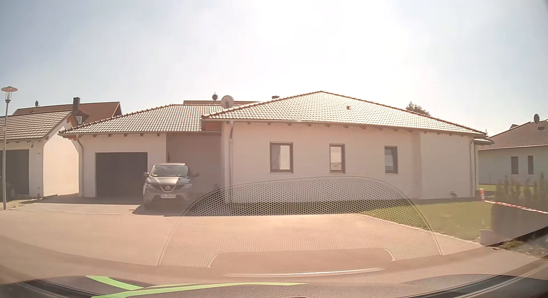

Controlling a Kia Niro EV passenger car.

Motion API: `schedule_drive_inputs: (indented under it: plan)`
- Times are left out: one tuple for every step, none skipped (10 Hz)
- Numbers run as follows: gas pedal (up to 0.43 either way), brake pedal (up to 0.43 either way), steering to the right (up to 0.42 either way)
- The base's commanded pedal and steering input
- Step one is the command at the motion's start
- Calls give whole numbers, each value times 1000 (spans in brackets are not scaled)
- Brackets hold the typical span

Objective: Follow the waypoints while adhering to traffic rules and regulations

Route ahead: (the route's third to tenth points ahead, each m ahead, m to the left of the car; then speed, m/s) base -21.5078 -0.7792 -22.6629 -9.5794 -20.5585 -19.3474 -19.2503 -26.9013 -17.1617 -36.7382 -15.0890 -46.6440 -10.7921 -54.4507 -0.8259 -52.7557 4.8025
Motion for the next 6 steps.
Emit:
schedule_drive_inputs:
  plan:
    - [0, 0, -459]
    - [0, 0, -506]
    - [0, 0, -554]
    - [0, 0, -587]
    - [0, 0, -616]
    - [0, 0, -626]
